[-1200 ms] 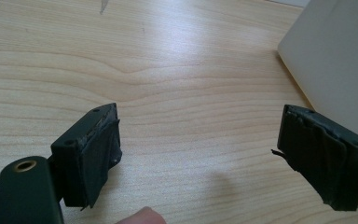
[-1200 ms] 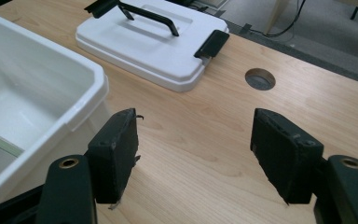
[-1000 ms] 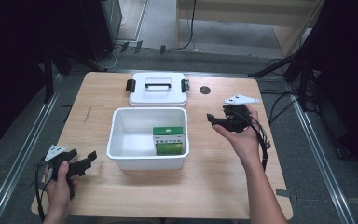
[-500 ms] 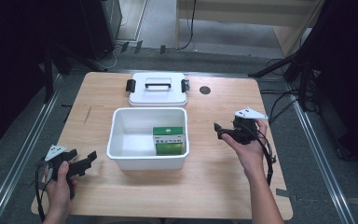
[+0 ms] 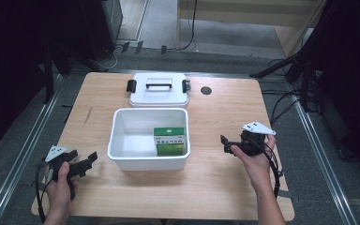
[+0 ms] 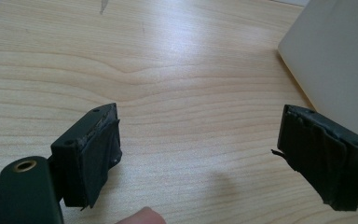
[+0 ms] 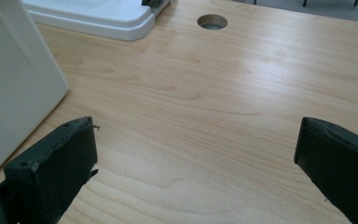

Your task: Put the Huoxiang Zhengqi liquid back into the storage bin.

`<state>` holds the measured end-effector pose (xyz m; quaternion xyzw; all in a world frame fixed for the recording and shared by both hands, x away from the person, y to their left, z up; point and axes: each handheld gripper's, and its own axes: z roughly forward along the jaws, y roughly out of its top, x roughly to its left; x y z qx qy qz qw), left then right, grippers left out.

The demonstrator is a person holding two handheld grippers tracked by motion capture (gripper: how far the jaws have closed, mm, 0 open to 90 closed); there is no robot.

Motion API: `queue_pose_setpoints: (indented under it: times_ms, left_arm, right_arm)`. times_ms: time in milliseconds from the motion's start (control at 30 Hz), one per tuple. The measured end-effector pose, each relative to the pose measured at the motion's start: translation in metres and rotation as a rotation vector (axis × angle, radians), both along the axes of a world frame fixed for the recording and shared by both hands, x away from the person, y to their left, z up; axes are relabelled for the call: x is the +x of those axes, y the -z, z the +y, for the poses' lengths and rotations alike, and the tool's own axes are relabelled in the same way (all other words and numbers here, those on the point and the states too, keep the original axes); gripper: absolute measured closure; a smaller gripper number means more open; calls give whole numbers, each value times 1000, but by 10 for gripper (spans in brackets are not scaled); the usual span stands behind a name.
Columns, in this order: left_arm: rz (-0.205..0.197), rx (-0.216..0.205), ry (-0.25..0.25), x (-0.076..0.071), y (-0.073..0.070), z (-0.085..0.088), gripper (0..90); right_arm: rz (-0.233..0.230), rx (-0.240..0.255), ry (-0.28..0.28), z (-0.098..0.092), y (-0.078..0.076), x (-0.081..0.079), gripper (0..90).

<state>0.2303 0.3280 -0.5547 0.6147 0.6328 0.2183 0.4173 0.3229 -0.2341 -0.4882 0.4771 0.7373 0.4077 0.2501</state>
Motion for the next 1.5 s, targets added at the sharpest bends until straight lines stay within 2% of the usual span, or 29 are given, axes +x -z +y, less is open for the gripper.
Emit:
queue_pose_setpoints:
  times_ms: [133, 333, 600, 867, 1033, 1333, 1500]
  left_arm:
    - [1, 0, 1, 0, 0, 0, 139]
    - [1, -1, 1, 0, 0, 0, 139]
    - [0, 0, 0, 0, 0, 0, 139]
    - [1, 2, -2, 0, 0, 0, 139]
    - [1, 2, -1, 0, 0, 0, 139]
    - [0, 5, 0, 0, 0, 0, 139]
    - [0, 3, -1, 0, 0, -1, 139]
  right_arm:
    - [-7, -20, 16, -8, 7, -6, 0]
    - [-28, 5, 49, -24, 16, -16, 0]
    - [-21, 20, 92, -45, 32, -31, 0]
    - [-23, 29, 120, -66, 42, -45, 0]
    - [-22, 21, 121, -75, 47, -56, 0]
    - [-21, 50, 151, -95, 53, -75, 0]
    - [-22, 46, 153, -101, 55, -82, 0]
